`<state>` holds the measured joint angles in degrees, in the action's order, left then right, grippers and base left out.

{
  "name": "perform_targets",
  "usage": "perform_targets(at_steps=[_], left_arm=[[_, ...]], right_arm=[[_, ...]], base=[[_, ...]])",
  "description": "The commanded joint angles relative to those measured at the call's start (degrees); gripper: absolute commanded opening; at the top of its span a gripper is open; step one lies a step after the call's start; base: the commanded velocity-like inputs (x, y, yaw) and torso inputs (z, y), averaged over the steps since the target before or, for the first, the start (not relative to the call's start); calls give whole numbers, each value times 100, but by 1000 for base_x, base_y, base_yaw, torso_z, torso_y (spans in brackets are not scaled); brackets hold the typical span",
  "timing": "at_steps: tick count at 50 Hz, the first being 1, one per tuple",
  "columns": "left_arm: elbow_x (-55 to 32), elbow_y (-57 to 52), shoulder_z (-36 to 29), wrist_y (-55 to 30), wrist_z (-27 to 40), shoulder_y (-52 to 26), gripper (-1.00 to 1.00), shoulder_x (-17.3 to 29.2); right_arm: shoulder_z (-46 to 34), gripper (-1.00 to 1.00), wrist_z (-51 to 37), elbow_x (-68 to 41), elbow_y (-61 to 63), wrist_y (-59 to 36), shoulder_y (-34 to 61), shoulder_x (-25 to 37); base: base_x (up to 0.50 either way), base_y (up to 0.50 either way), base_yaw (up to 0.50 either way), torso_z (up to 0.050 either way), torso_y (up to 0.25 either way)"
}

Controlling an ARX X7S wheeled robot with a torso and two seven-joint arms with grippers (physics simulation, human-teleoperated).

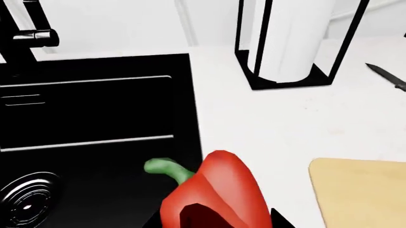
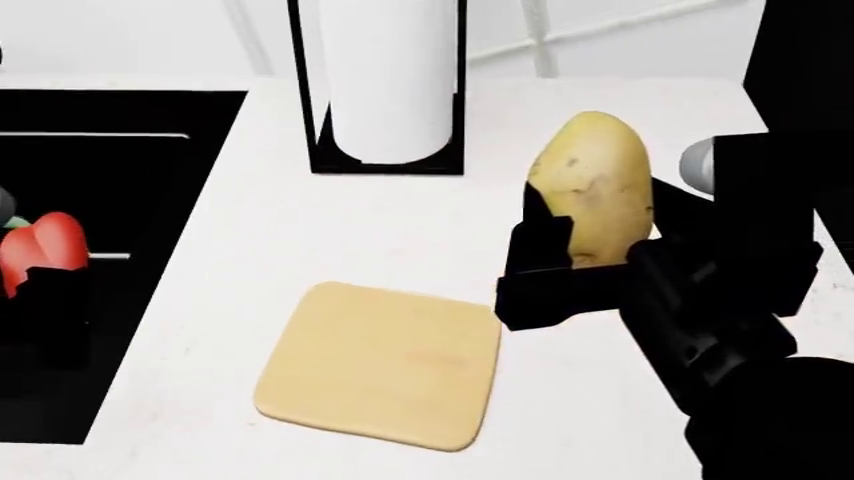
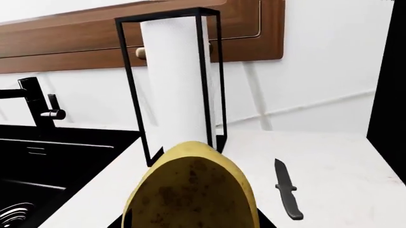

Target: Pick the vegetables from the sink and place them on the cutting board.

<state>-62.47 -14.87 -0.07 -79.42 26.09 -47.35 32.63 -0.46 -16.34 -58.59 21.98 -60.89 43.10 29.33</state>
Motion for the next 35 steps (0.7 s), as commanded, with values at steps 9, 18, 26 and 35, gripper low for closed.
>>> perform_targets(at_steps=[9,18,26,35], left_arm=[[-144,-27,27,82,52,43,-100,73],[-143,21,-152,65,130,-117,-100,-69],[-400,-95,-33,-74,144,-143,-100,52],[-315,-31,-223,32,159,-240,-100,-60]], right_arm=[[-137,-100,57,150,-15,27,16,11],[-614,-100,-224,-358,-205,-1219,754,25],[-666,-100,-861,-1342,-716,-2600,1781,-295],[-1456,-100,-977,-1686,-1552,-2763,2181,-402]], base=[[313,0,0,0,1],[26,0,0,0,0],[0,0,0,2,1],[0,0,0,0,0]])
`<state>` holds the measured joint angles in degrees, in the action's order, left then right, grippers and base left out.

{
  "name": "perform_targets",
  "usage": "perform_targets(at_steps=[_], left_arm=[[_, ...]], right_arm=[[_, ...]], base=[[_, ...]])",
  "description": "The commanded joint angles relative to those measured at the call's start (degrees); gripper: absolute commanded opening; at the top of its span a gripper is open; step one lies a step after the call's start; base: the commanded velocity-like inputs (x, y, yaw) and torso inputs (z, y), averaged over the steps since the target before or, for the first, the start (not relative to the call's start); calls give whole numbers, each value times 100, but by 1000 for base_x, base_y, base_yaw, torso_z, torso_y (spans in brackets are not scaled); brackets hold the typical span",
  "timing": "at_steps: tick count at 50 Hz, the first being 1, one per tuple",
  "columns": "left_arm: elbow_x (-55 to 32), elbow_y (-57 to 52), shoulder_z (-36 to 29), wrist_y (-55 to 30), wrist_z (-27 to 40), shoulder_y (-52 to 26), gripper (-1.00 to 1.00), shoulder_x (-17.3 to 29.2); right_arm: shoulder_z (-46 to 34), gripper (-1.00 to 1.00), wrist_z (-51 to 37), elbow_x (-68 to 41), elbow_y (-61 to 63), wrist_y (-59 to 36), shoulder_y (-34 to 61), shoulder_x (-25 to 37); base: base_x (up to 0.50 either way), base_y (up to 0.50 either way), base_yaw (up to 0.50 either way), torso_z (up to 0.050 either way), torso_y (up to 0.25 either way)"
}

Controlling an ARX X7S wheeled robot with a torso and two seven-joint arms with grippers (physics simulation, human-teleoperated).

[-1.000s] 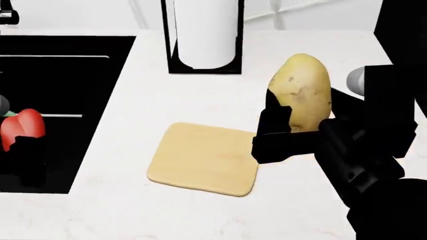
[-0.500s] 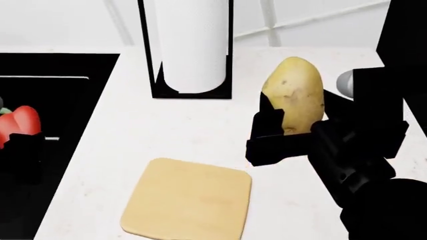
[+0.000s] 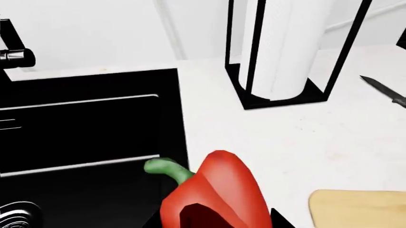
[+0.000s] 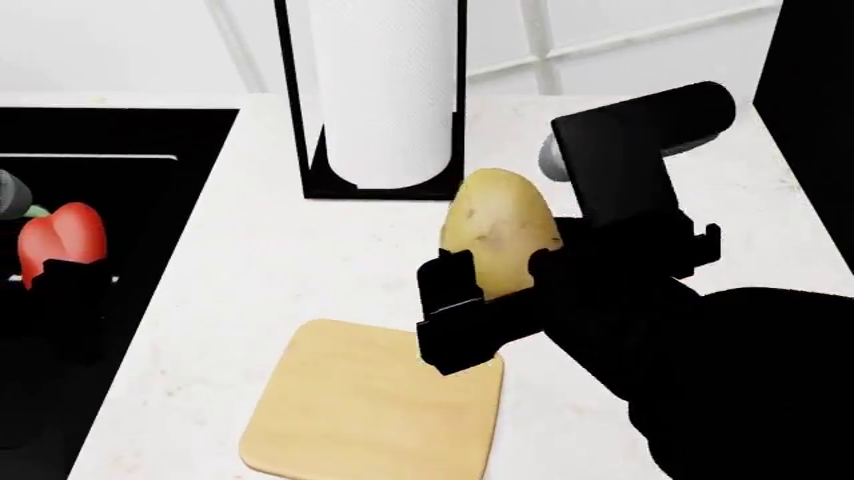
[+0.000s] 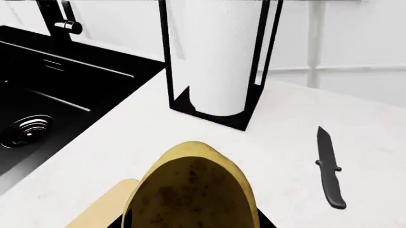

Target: Pick the vegetables from the sink and place them on the cutting board.

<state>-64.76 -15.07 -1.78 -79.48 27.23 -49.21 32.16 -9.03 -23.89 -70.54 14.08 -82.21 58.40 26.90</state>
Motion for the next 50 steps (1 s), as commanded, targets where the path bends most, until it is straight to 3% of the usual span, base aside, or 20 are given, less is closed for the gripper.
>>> perform_targets(at_steps=[1,19,50], left_arm=[[-90,-12,-46,54,35,-33,-100,-1],[-209,26,-4,121,68,-5,-100,52],[-275,-5,-59,307,62,181,-100,161]], right_arm=[[-688,-100,-172,-466,-895,-605,665,-180],[-1687,-100,475,-73,-1450,-201,715,-242],[-2200,-100,906,21,-1835,189,468,-252]], base=[[0,0,0,0,0],[0,0,0,0,0],[0,0,0,0,0]])
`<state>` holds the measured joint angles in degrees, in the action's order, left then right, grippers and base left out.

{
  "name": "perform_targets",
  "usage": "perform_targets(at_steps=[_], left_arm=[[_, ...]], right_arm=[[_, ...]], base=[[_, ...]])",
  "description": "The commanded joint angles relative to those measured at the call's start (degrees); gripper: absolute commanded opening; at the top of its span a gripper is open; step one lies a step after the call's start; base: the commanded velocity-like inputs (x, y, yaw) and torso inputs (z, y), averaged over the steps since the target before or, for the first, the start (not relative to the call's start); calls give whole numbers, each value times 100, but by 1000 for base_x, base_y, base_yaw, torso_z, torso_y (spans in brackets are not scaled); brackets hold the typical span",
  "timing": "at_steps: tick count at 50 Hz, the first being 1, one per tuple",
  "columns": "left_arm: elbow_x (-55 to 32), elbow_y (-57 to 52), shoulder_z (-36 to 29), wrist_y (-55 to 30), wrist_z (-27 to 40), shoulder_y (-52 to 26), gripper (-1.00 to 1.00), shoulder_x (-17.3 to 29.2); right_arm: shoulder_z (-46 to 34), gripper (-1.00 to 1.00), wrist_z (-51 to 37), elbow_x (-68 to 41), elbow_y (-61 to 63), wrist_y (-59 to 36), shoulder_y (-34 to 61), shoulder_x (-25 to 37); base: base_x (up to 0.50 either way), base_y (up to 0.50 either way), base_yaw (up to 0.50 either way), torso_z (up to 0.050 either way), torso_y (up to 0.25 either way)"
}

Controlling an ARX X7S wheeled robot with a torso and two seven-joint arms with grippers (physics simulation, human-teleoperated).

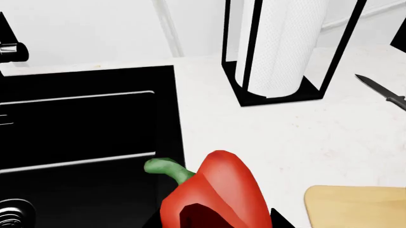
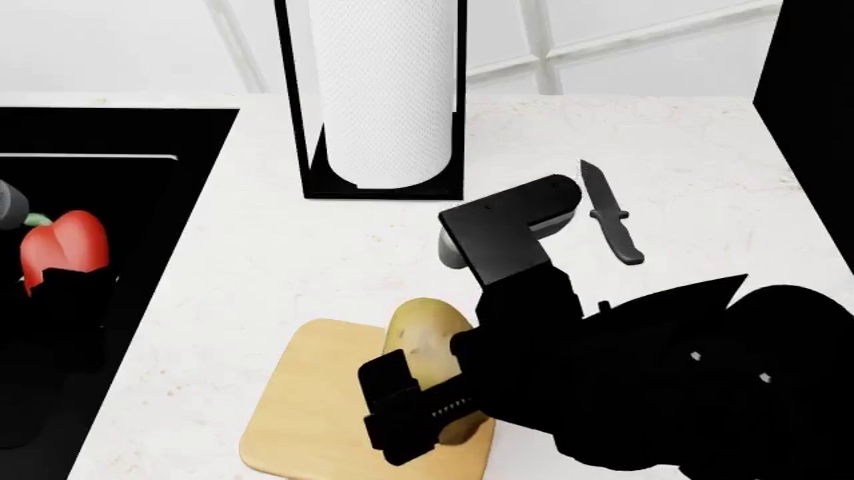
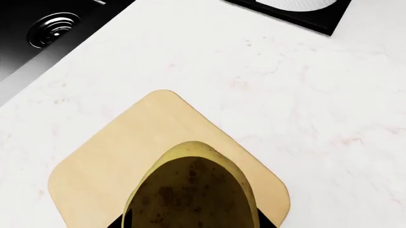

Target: Pick the vegetables from the sink and place them on the cutting board.

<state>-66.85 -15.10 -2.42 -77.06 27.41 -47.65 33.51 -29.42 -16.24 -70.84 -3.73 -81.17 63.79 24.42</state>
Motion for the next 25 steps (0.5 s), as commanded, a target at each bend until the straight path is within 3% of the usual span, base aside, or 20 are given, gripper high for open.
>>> perform_targets(at_steps=[1,4,5,17,25], left_arm=[[-86,-6,17,56,51,28,-100,34],[-42,31,-35,97,45,17,-100,6],[-49,30,-33,96,49,15,-100,11],[-106,39,-84,106,66,-59,-100,0],[-130,81,-242,87,48,-215,-100,-120]], right_arm=[[-158,-100,139,41,-57,91,-72,-6],[-166,-100,124,28,-45,98,-61,1],[-171,100,116,28,-41,102,-60,6],[-100,100,-5,-35,125,197,38,48],[517,100,-458,-437,468,296,378,105]], base=[[0,0,0,0,0],[0,0,0,0,3],[0,0,0,0,0],[0,0,0,0,0],[0,0,0,0,0]])
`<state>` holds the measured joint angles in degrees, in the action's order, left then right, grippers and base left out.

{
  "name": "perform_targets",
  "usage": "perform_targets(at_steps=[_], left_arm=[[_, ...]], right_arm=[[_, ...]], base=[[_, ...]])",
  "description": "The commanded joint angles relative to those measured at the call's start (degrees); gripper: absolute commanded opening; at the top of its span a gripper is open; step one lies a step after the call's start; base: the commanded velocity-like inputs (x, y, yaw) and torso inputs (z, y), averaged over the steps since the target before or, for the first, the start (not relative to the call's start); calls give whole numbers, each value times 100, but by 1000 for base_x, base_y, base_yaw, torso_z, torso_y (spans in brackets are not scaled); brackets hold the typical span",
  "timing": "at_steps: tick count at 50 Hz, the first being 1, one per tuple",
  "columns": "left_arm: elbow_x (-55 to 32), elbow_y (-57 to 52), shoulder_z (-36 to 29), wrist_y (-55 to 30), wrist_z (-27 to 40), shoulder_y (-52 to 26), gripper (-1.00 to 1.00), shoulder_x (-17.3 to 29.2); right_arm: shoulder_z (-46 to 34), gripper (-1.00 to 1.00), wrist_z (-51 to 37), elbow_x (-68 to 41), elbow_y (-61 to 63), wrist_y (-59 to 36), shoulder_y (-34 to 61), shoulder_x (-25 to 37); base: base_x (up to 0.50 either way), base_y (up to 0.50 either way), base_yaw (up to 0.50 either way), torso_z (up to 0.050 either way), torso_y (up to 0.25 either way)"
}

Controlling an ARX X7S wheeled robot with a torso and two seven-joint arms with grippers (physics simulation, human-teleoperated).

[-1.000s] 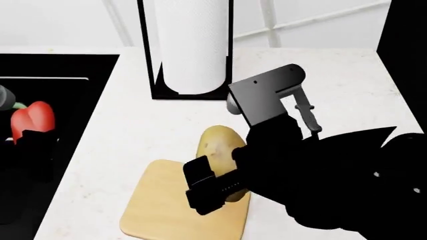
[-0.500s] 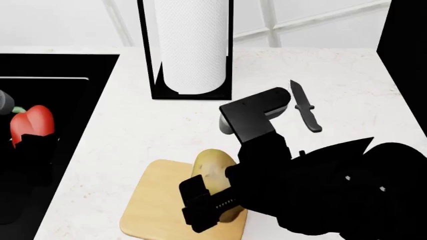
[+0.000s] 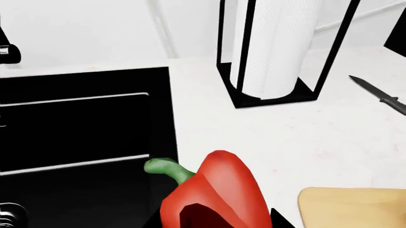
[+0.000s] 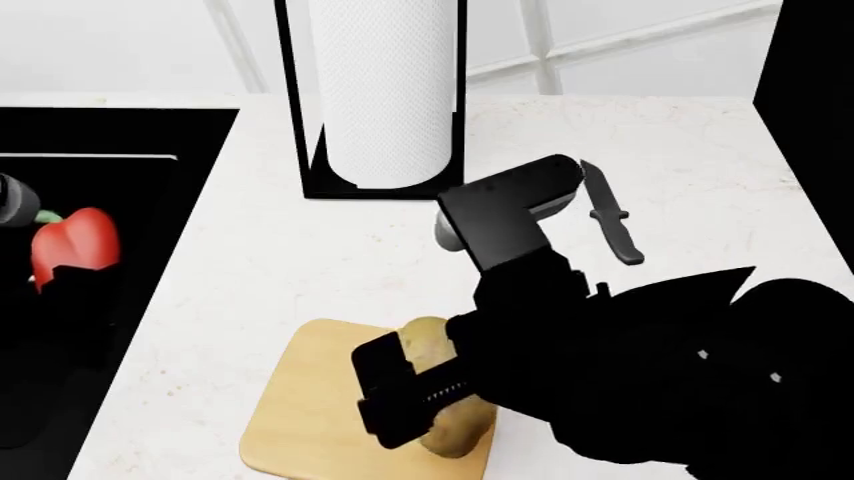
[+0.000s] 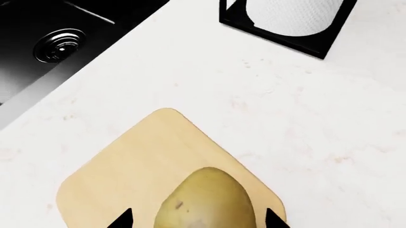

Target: Pick the vegetables from the sink and place them on the cutting board.

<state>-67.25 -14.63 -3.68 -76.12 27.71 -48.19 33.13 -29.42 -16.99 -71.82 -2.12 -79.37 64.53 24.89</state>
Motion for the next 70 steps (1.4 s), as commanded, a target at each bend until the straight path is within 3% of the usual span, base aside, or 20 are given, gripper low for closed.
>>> perform_targets(at_steps=[1,13,20,22,45,70], left_arm=[[-118,32,-124,-31,15,-188,-100,-81],[-344,7,-680,-222,-78,-545,-100,-642],[-170,-11,-1139,-126,-486,-712,-100,-730],[-186,97,-1361,-126,-884,-849,-100,-773],[842,664,-2937,409,-1975,-1014,-100,-909],[949,793,-3219,521,-2057,-869,-100,-900]], right_arm=[[530,100,-426,-341,367,99,376,87],[1321,100,-728,353,819,1504,510,306],[1319,100,-839,365,943,1477,494,389],[1347,100,-910,302,984,1418,559,398],[1563,100,-1203,-202,1122,1328,456,334],[1518,100,-1144,-216,1116,1471,208,355]], base=[[0,0,0,0,0],[0,0,0,0,0],[0,0,0,0,1],[0,0,0,0,0],[0,0,0,0,0],[0,0,0,0,0]])
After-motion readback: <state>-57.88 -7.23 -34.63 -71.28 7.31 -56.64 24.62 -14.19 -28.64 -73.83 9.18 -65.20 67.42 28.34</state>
